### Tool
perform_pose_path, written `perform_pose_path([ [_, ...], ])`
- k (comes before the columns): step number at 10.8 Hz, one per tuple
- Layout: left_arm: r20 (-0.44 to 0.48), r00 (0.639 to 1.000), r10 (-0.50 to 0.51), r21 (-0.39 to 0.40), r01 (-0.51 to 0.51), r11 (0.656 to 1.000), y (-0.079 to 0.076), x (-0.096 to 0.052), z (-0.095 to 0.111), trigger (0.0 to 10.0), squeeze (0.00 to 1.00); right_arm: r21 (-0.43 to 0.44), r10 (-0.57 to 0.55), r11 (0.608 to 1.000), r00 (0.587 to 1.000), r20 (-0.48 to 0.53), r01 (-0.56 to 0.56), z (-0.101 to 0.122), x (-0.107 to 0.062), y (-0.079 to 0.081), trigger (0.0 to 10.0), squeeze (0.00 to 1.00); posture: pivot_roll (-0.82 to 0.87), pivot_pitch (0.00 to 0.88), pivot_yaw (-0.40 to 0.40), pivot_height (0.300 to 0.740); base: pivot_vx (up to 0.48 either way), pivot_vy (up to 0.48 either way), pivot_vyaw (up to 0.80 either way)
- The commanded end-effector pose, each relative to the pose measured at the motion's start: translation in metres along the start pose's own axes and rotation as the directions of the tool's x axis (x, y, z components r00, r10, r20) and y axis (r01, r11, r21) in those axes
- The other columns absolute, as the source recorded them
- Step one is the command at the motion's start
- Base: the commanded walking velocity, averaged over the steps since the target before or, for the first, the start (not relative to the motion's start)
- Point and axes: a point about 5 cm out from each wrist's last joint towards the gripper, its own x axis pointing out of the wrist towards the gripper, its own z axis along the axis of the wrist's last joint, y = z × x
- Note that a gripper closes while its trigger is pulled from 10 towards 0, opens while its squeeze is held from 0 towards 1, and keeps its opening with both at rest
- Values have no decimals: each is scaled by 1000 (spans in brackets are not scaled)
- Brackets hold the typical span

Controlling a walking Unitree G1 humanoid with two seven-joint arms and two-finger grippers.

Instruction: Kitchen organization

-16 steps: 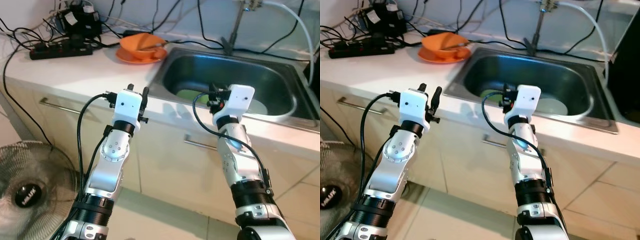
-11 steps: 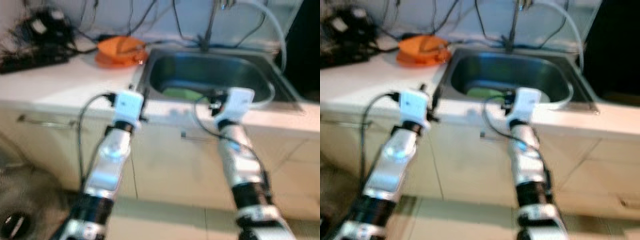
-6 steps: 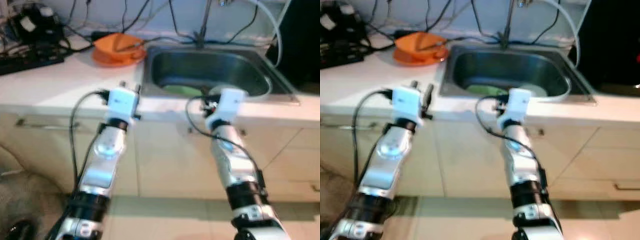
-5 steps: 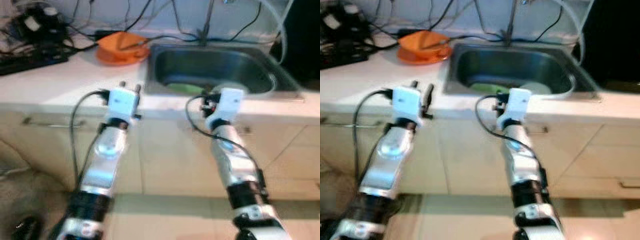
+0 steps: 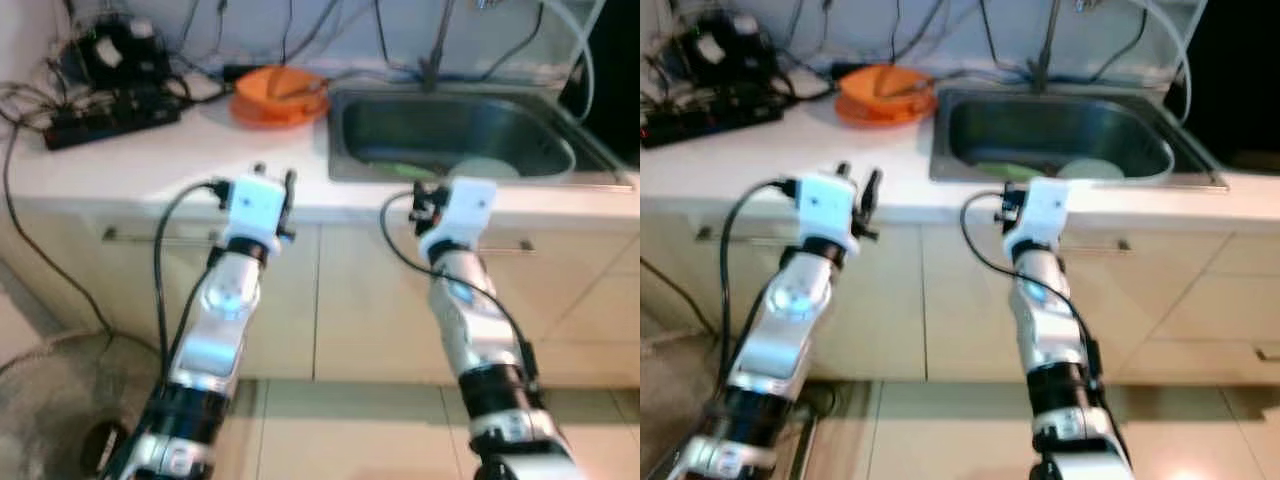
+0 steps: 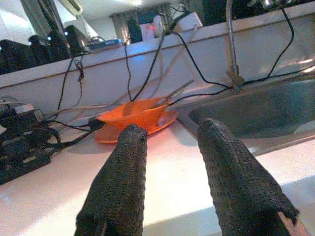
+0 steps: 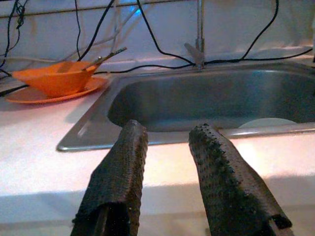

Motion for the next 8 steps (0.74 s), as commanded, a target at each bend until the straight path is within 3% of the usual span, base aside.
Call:
perform_pose_path([
  [1,-2,1000,17,-14,-17,1000,2,-1,0,10000,0,6,5,1000,1000,3,-5,0,0,3,10000,0,98,51,3,740,0,0,0],
  [8,-7,998,58,-52,-58,997,5,-2,-3,10000,0,-22,29,999,999,27,-29,4,1,5,10000,0,98,47,1,740,0,0,0],
])
